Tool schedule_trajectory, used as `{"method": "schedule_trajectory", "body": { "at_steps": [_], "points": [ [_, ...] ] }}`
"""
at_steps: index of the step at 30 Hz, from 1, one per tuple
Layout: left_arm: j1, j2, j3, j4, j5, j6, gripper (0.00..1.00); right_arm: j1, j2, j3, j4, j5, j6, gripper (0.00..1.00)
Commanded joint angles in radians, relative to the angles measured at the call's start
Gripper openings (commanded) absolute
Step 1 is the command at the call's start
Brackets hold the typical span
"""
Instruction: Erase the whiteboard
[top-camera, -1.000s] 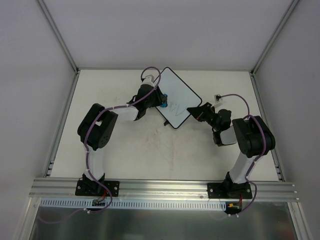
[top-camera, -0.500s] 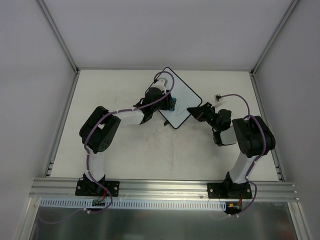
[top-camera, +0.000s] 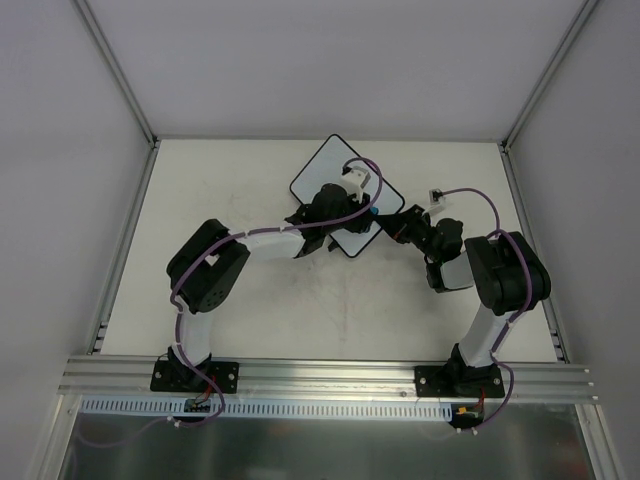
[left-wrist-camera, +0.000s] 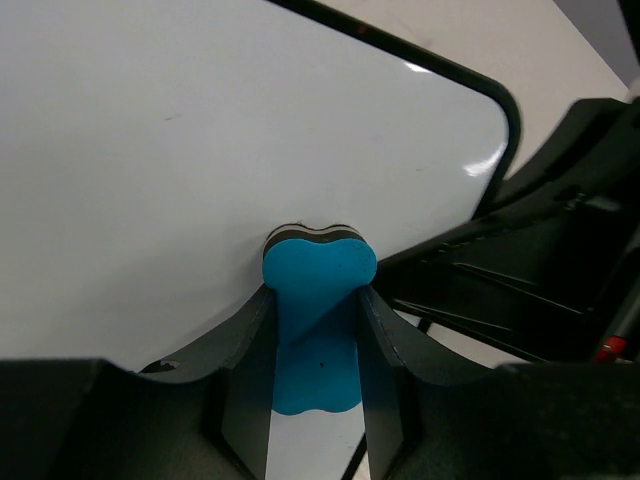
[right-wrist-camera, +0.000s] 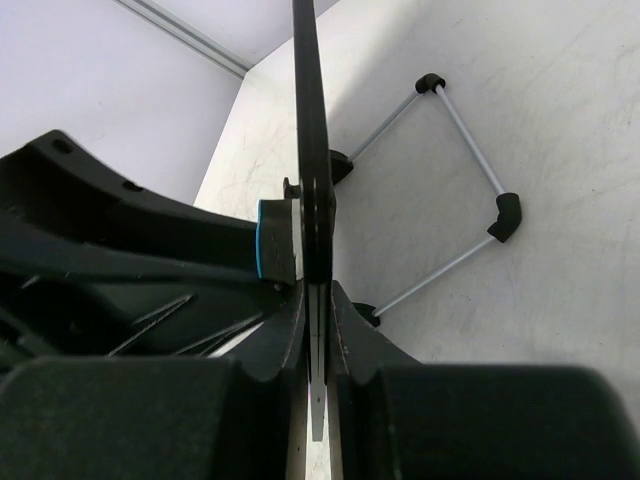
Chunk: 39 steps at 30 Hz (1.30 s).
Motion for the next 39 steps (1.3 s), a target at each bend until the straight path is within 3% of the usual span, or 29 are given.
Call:
{"method": "schedule_trajectory", "body": {
  "at_steps": [1, 11, 18, 29, 39],
  "points": [
    [-0.076, 0.038, 0.026, -0.108, 0.034, 0.076, 0.0, 0.012, 0.014, 0.023, 0.166, 0.001, -0.042, 0.0],
    [-0.088, 0.078, 0.092, -0.189, -0.027, 0.085, 0.0, 0.012, 0.008, 0.02, 0.166, 0.003, -0.043, 0.0],
    [-0.002, 0.075, 0.055, -0.206, 0.0, -0.065, 0.0, 0.01, 0.005, 0.018, 0.166, 0.005, -0.043, 0.0],
    [0.056, 0.044, -0.043, -0.205, -0.139, -0.194, 0.0, 0.01, 0.007, 0.018, 0.166, 0.006, -0.043, 0.0],
    [0.147, 0.023, -0.126, -0.2, -0.136, -0.35, 0.0, 0.01, 0.01, 0.02, 0.166, 0.006, -0.04, 0.0]
  ]
}}
